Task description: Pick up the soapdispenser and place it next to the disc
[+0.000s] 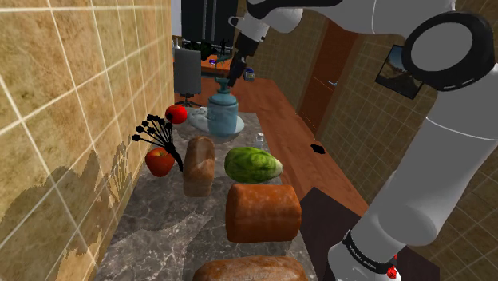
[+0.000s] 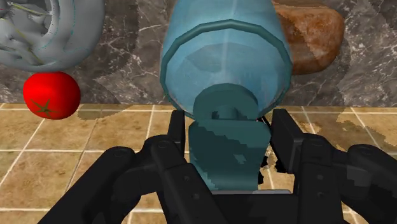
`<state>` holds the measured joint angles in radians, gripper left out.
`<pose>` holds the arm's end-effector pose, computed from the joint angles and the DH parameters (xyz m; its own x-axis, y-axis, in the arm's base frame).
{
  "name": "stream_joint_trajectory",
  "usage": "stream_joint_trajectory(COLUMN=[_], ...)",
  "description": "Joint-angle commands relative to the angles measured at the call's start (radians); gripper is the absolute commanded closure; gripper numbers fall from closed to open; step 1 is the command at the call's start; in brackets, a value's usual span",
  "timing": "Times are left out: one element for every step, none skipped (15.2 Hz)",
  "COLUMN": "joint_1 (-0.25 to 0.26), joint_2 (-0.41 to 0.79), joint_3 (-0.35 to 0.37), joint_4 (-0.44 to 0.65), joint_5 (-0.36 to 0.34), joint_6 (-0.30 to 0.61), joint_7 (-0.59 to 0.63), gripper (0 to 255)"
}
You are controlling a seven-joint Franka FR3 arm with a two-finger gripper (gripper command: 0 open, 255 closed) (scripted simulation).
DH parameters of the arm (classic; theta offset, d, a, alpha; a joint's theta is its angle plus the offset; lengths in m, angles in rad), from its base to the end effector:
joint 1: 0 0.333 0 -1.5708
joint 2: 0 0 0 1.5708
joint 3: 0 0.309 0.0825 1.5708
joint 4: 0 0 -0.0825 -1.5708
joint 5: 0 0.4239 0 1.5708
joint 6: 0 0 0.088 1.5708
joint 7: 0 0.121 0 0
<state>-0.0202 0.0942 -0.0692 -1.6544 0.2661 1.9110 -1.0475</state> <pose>0.6494 -0.0343 0.5368 0.6009 0.7433 0.2942 0.7768 -0.6298 0.0045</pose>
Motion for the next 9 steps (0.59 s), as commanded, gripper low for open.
stream_joint_trajectory(joint_1=[-0.026, -0.039, -0.053, -0.067, -0.081, -0.096, -0.111, -0.126, -0.143], joint_2=[0.035, 0.053, 0.072, 0.092, 0.113, 0.135, 0.158, 0.183, 0.209], joint_3=[-0.02, -0.029, -0.037, -0.045, -0.053, -0.061, -0.068, -0.074, -0.08], joint_4=[0.046, 0.07, 0.096, 0.124, 0.153, 0.185, 0.218, 0.254, 0.292], joint_5=[0.011, 0.017, 0.023, 0.029, 0.035, 0.041, 0.047, 0.054, 0.061], joint_6=[-0.021, -0.033, -0.046, -0.06, -0.074, -0.089, -0.105, -0.122, -0.139], joint_7=[-0.045, -0.066, -0.086, -0.105, -0.124, -0.143, -0.161, -0.178, -0.195], gripper=[255, 255, 255, 255, 255, 255, 255, 255, 255])
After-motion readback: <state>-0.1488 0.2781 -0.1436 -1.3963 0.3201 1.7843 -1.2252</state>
